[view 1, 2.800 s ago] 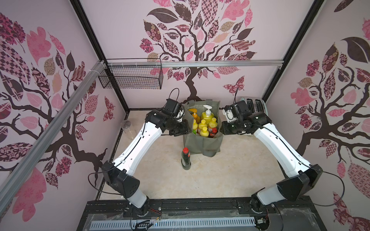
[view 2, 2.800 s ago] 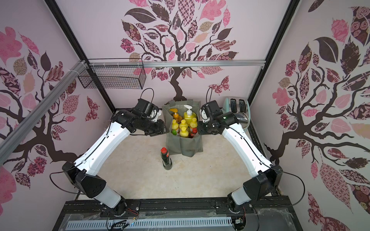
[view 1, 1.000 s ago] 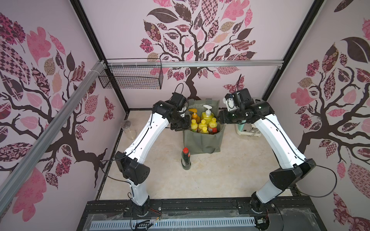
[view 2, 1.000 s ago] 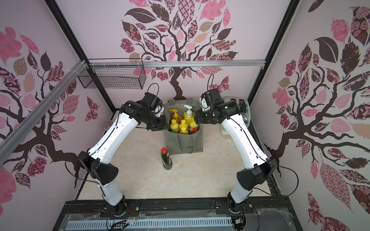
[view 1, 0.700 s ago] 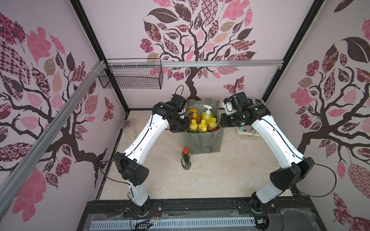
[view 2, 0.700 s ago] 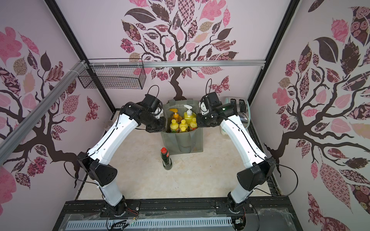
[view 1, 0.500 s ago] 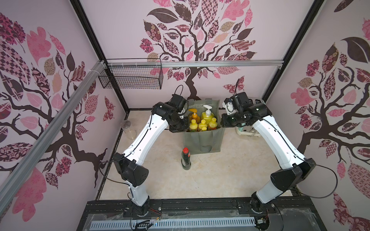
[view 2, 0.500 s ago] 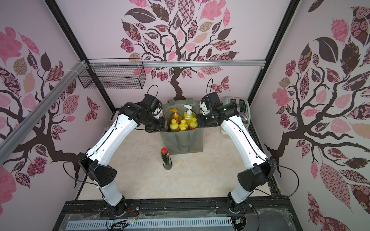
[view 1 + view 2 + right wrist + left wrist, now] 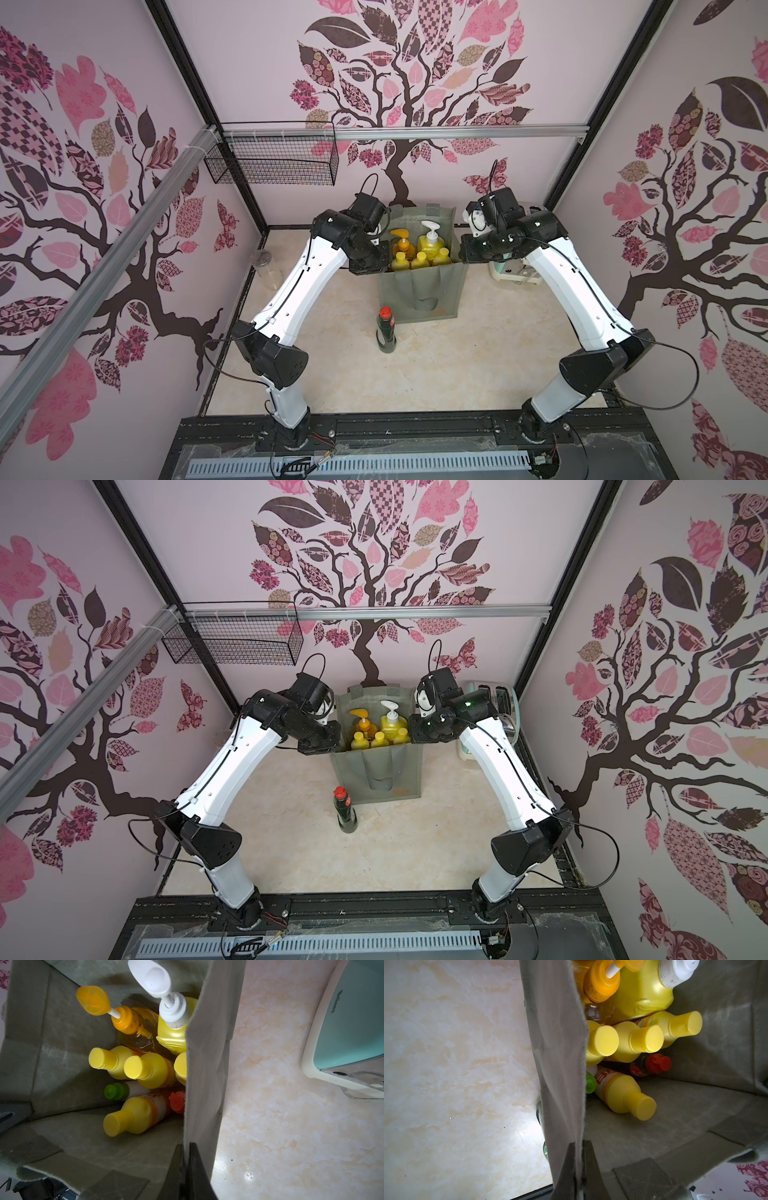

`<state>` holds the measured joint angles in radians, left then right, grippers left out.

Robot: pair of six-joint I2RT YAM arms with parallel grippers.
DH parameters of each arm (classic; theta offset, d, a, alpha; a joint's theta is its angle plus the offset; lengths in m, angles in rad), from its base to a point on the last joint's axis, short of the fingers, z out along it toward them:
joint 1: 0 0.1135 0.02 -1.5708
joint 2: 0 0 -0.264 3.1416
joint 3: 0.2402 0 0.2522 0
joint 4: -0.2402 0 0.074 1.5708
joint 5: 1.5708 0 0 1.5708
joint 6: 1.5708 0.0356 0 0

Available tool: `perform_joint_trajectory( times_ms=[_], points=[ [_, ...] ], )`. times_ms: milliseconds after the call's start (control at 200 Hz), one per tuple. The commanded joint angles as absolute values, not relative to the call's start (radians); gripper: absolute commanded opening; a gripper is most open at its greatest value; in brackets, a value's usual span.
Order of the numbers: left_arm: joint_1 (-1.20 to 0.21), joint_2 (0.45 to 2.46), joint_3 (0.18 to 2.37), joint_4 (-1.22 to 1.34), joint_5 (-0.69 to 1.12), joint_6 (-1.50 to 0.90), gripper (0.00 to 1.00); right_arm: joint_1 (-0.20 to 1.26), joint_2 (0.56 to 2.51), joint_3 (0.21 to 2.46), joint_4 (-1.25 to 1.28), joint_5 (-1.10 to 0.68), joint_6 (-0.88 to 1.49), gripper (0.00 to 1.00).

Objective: Pack dish soap into the shopping bag
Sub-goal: Adjust the shopping bag at the center of the board.

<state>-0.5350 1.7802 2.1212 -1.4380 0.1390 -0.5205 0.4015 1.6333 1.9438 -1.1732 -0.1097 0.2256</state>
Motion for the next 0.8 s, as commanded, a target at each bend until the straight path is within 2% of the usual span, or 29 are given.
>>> perform_joint_trajectory(
  times_ms=[0,20,95,145,200,340,500,585,745,795],
  points=[
    [-0.537,1.728,2.223,-1.455,0.144,-0.51,0.05,0.4,1.569,2.01,-1.14,-0.114,0.221,0.15],
    [-0.536,1.729,2.231,-1.459,0.141,-0.51,0.09,0.399,1.566,2.008,-1.14,-0.114,0.222,0.19],
    [-0.533,1.736,2.271,-1.483,0.132,-0.509,0.26,0.4,1.556,2.016,-1.143,-0.107,0.221,0.46],
    [-0.528,1.742,2.298,-1.5,0.127,-0.509,0.35,0.4,1.551,2.031,-1.147,-0.104,0.221,0.54],
    [-0.521,1.741,2.318,-1.516,0.122,-0.508,0.42,0.4,1.551,2.055,-1.16,-0.104,0.221,0.58],
    [-0.502,1.727,2.319,-1.532,0.107,-0.506,0.51,0.4,1.546,2.089,-1.19,-0.157,0.221,0.61],
    [-0.499,1.669,2.269,-1.523,0.143,-0.494,0.64,0.4,1.488,2.022,-1.171,-0.325,0.216,0.61],
    [-0.498,1.59,2.16,-1.487,0.149,-0.488,0.66,0.403,1.442,1.945,-1.146,-0.403,0.221,0.6],
    [-0.498,1.422,1.915,-1.401,0.133,-0.503,0.67,0.403,1.339,1.81,-1.078,-0.406,0.225,0.58],
    [-0.497,1.389,1.864,-1.379,0.142,-0.522,0.71,0.403,1.326,1.791,-1.062,-0.419,0.232,0.58]
  ],
)
